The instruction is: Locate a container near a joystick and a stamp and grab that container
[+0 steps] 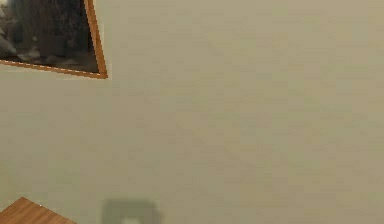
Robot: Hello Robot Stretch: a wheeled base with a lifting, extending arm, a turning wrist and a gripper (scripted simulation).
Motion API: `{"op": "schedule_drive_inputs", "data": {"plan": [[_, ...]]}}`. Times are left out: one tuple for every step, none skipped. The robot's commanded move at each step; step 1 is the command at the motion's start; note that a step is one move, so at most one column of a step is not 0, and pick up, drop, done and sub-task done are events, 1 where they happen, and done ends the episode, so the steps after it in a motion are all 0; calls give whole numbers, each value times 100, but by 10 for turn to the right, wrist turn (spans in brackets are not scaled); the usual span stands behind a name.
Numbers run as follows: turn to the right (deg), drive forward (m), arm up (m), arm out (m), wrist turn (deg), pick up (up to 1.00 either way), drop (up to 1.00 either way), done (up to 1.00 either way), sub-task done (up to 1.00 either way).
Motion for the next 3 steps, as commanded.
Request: {"op": "schedule_drive_inputs", "data": {"plan": [[0,0,0,0,450,0,0,0,0],[0,0,0,0,450,0,0,0,0],[0,0,0,0,450,0,0,0,0]]}}
